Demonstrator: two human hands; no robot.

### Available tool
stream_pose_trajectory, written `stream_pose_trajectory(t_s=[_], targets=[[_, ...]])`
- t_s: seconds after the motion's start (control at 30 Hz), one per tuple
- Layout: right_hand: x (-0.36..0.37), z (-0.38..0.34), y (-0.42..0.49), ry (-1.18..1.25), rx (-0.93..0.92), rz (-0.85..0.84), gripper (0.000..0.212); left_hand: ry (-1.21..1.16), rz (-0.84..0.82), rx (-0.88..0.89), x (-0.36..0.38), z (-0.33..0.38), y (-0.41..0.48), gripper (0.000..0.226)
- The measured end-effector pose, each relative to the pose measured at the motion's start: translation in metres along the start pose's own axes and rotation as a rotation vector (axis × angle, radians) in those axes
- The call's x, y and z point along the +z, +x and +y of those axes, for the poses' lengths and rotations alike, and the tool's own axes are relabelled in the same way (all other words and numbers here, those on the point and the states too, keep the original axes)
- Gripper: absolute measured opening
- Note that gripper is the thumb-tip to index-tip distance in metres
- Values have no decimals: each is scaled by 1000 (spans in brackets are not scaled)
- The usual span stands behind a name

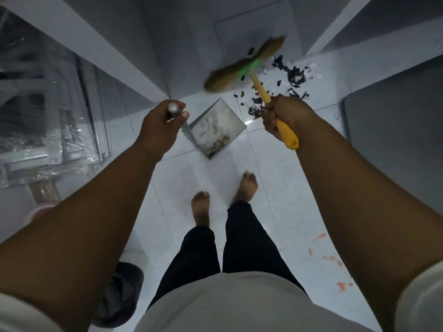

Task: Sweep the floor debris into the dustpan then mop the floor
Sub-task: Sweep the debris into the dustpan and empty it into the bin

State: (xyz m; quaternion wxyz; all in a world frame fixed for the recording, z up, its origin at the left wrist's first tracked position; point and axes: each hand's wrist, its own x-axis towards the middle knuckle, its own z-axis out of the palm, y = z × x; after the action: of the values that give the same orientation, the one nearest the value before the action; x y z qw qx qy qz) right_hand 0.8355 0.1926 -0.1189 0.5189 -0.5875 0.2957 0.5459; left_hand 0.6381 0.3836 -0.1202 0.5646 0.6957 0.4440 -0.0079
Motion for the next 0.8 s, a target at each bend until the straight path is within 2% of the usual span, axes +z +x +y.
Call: stream_pose_trajectory(t_s=[0.17, 0.4, 0.57, 0.8], targets=[[3, -5, -16, 83, -64, -88, 13, -31, 12, 56, 9, 8, -4, 17], [28, -17, 38, 192, -17, -238, 8, 33, -19, 90, 8, 2, 0, 14], [-12, 8, 57, 163, 52, -160, 10, 39, -28, 90, 16, -3, 0, 12], [-75, 32, -1, 248, 48, -156, 10, 61, -14, 90, 18, 9, 0, 11]])
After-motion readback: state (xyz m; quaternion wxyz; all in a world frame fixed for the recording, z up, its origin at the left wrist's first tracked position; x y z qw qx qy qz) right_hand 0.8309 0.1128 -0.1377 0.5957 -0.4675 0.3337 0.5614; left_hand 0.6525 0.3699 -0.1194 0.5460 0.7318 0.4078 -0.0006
